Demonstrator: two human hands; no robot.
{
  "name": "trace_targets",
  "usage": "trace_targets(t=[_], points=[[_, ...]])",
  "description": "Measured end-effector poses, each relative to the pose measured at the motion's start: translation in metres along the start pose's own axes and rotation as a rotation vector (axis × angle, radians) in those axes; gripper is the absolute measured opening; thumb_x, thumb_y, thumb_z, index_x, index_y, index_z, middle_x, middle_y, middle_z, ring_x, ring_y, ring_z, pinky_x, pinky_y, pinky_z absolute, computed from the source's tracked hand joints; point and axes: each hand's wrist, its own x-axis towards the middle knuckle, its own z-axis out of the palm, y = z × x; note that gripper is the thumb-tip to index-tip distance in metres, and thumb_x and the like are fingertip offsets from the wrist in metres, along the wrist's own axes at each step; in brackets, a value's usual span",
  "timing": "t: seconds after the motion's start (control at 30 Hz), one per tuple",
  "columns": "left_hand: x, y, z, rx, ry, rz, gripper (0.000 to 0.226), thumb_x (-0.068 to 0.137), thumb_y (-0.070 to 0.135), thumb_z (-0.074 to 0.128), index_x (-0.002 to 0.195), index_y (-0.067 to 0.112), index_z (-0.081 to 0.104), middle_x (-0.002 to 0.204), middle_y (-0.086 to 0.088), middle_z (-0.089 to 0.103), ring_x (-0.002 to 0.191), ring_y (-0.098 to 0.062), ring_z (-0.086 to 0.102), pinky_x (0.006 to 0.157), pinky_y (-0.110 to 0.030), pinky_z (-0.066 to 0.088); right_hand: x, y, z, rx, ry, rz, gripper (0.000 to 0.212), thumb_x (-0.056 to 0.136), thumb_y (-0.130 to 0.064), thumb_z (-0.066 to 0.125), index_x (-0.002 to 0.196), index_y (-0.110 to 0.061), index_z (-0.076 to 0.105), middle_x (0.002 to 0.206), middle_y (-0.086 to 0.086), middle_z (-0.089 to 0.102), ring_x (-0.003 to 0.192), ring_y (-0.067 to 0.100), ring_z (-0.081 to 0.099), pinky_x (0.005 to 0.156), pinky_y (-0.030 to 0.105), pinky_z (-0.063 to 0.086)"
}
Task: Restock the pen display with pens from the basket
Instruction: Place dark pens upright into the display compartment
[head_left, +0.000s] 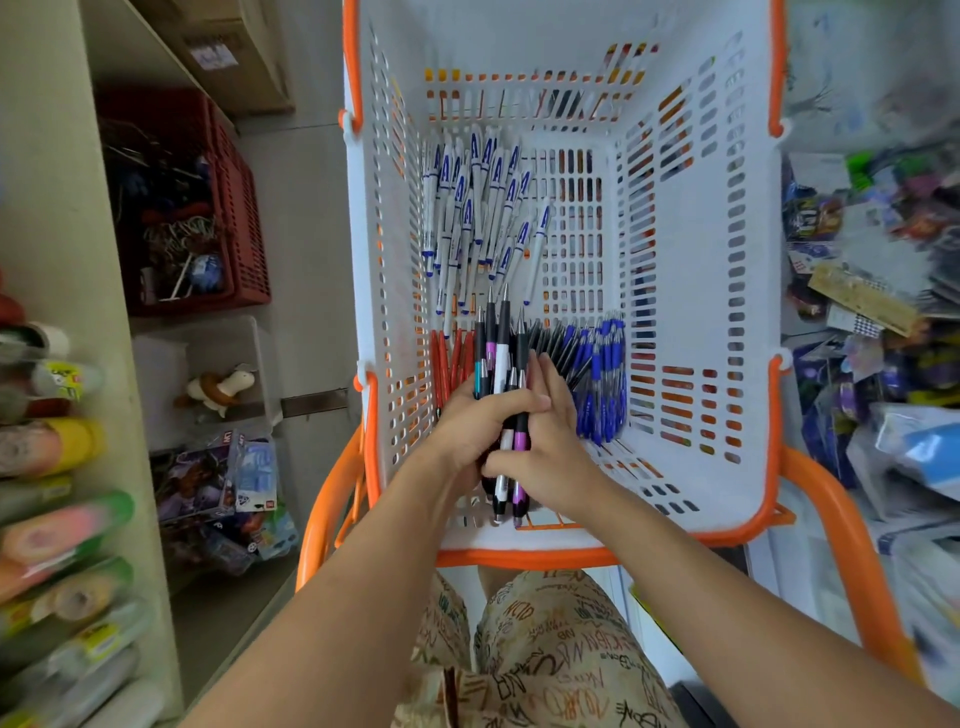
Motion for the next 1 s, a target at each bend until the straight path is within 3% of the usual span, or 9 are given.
trace_targets(t=[0.1,0.2,0.27,0.3,0.43,0.57,0.67,0.87,1.0], points=[[0.001,-0.001,-0.001,0.043,-0.036,0.037,0.050,0.069,0.002,0.076,0.117,0.009,0.066,0.102,-0.021,0.074,0.094,-0.036,0.073,0.080,-0.049,0.060,-0.006,0.003,-0.017,-0.006,-0.120,-0.099,0.122,0.074,-0.030,0.077,0.160,-0.032,-0.010,0.167,-0.014,-0.010,0.154,0.007,-0.011,0.126,0.040,0.005],[0.000,0.000,-0.001,0.089,-0.081,0.092,0.049,0.064,0.002,0.073,0.112,-0.002,0.063,0.087,-0.017,0.069,0.081,-0.031,0.069,0.071,-0.041,0.058,-0.008,0.005,-0.031,0.544,-0.217,-0.122,0.086,0.080,-0.022,0.066,0.157,-0.031,0.028,0.153,-0.010,0.046,0.139,0.003,0.043,0.116,0.031,0.036],[-0.001,0.001,0.000,0.129,-0.093,0.115,0.045,0.060,0.001,0.072,0.104,-0.001,0.063,0.080,-0.013,0.067,0.075,-0.029,0.065,0.067,-0.039,0.057,0.000,0.006,-0.043,0.736,-0.180,-0.049,0.057,0.088,-0.033,0.056,0.145,-0.026,0.050,0.134,0.001,0.065,0.124,0.016,0.060,0.106,0.039,0.047],[-0.001,0.001,0.000,0.141,-0.095,0.125,0.044,0.059,0.001,0.072,0.102,0.000,0.063,0.079,-0.012,0.068,0.074,-0.029,0.065,0.066,-0.037,0.058,0.008,0.006,-0.051,0.732,-0.113,-0.034,0.054,0.089,-0.041,0.053,0.141,-0.025,0.055,0.131,0.004,0.067,0.122,0.021,0.062,0.103,0.042,0.050],[0.001,-0.001,-0.002,0.191,-0.101,0.156,0.055,0.055,0.007,0.077,0.108,-0.001,0.064,0.087,-0.009,0.073,0.085,-0.029,0.068,0.073,-0.036,0.057,0.052,-0.025,-0.099,0.418,0.060,-0.199,0.064,0.098,-0.060,0.034,0.149,-0.024,0.046,0.145,-0.001,0.055,0.128,0.015,0.056,0.106,0.041,0.049],[0.004,-0.002,-0.003,0.221,-0.133,0.146,0.076,0.046,0.019,0.084,0.116,0.001,0.062,0.092,-0.010,0.075,0.090,-0.027,0.071,0.084,-0.041,0.054,0.086,-0.079,-0.125,0.043,-0.212,-0.265,0.071,0.103,-0.064,0.010,0.148,-0.025,0.048,0.149,-0.005,0.053,0.134,0.007,0.050,0.115,0.038,0.039],[0.004,-0.002,-0.003,0.207,-0.176,0.121,0.073,0.047,0.017,0.085,0.115,0.001,0.063,0.095,-0.013,0.075,0.090,-0.029,0.071,0.085,-0.043,0.053,0.092,-0.101,-0.121,-0.170,-0.465,-0.188,0.087,0.097,-0.072,0.002,0.138,-0.022,0.061,0.142,-0.007,0.060,0.132,0.005,0.053,0.119,0.041,0.031],[-0.003,-0.005,-0.006,0.268,-0.249,0.118,0.056,0.050,0.018,0.084,0.101,0.001,0.069,0.098,-0.017,0.074,0.095,-0.033,0.070,0.095,-0.049,0.054,0.079,-0.091,-0.096,-0.209,-0.612,-0.072,0.089,0.094,-0.076,0.008,0.116,-0.022,0.076,0.108,-0.015,0.075,0.109,-0.001,0.067,0.122,0.049,0.014],[-0.003,-0.001,-0.008,0.312,-0.247,0.090,0.056,0.047,0.020,0.085,0.098,0.004,0.071,0.097,-0.016,0.075,0.094,-0.031,0.071,0.100,-0.053,0.051,0.074,-0.083,-0.086,-0.253,-0.619,-0.137,0.072,0.094,-0.072,0.028,0.121,-0.023,0.073,0.125,-0.012,0.070,0.115,0.002,0.064,0.123,0.041,0.025]])
